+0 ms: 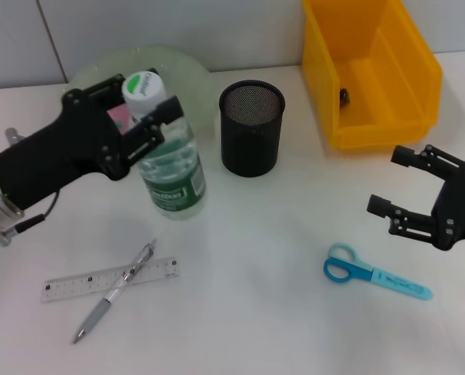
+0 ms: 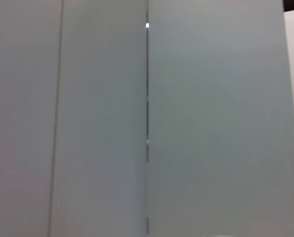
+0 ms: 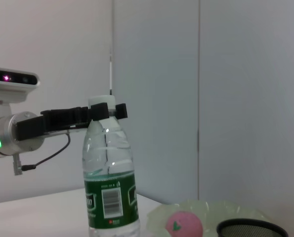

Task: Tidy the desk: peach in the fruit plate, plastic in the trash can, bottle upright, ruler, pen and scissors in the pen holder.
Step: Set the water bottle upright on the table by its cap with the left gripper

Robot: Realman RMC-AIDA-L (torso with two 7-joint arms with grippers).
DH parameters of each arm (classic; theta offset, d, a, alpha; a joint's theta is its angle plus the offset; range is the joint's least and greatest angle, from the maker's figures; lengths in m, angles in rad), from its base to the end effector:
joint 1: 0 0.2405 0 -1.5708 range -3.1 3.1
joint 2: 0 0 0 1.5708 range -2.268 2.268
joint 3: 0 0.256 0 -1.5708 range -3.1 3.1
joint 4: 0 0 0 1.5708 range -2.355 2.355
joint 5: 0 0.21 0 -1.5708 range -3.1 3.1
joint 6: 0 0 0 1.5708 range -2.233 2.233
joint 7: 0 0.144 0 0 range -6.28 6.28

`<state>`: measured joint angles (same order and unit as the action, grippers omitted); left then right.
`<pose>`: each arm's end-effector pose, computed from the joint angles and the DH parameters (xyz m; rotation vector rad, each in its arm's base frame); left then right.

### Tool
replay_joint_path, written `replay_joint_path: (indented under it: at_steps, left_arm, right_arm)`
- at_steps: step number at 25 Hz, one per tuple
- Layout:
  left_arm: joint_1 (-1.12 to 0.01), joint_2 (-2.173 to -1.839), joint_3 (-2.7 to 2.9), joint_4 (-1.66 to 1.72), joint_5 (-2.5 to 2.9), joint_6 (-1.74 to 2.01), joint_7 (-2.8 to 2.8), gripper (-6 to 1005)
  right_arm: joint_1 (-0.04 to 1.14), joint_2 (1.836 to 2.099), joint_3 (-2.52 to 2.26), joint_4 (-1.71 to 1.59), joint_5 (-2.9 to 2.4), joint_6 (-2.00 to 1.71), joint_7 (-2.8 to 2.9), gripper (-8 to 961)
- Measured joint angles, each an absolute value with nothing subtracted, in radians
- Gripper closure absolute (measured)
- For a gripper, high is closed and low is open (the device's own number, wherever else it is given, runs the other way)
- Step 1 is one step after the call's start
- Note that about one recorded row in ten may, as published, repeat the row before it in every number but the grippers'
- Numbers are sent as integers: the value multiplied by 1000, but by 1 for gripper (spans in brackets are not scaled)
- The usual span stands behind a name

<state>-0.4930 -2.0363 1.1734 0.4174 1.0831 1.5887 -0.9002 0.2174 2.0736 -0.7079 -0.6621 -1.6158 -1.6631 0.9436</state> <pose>-0.2183 0.3257 -0.0016 -2.3963 -0.1853 -1.2834 0.3131 0.2577 0.0360 -2.3681 0.3032 0.8880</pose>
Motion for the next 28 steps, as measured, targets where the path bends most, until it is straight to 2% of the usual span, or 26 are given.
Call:
replay_joint_path:
  at_steps: [14,17,28]
  left_arm:
    - [-489,-2029,1146,418,1083,1480,-859,569]
    - [-489,-2042,1146,419,1083,1418,-828,569]
    - [-480,-2055,1146,411,1079,1354,-785,570]
  right_arm:
    - [193,2063,-701,-673,-1721,-1711,986,128]
    - [199,2058,-701,-687,-1762,-1729,1008,128]
    - [200,2058,-701,-722,-1775,-1739,1028,128]
